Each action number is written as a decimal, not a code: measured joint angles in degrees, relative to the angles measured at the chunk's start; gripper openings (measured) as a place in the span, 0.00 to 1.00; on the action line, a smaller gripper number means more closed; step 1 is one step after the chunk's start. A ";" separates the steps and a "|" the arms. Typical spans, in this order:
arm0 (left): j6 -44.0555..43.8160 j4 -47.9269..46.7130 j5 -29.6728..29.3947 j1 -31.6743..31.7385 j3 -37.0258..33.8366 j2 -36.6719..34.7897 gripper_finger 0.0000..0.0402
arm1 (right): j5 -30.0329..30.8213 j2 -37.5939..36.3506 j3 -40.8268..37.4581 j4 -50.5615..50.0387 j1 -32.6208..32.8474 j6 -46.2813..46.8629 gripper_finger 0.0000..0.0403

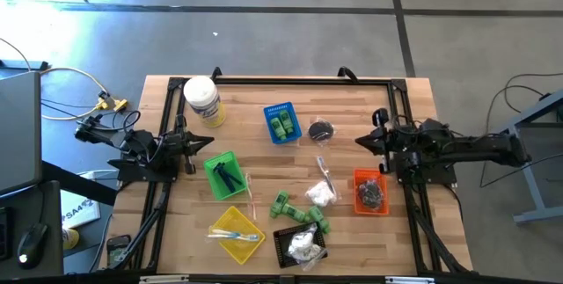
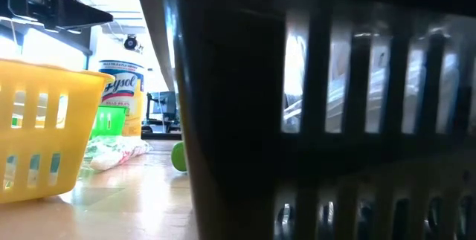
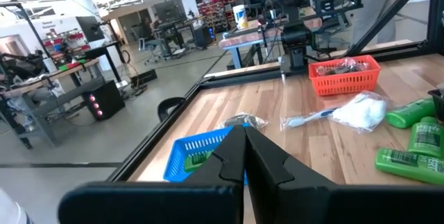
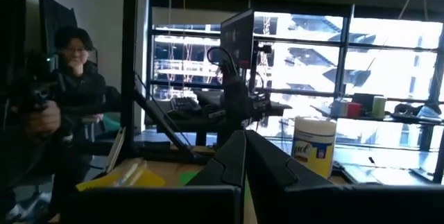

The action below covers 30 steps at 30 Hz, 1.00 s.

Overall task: Pick & Place Travel size toiletries
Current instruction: Put the hair brush into the orange bin

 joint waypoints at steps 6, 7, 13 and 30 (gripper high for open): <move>0.00 0.00 0.00 0.00 0.00 0.00 0.00 | -1.09 0.00 -2.01 0.02 -2.44 3.95 0.01; 0.00 0.00 0.00 0.00 0.00 0.00 0.00 | -1.89 0.00 -2.28 0.06 -3.22 4.97 0.01; -0.17 -0.03 -0.01 0.00 0.00 0.01 0.00 | -7.46 0.00 -3.34 0.44 -8.57 8.54 0.01; -0.76 1.42 -0.13 0.00 0.00 0.00 0.00 | -7.38 0.05 -9.82 5.54 -14.75 9.94 0.01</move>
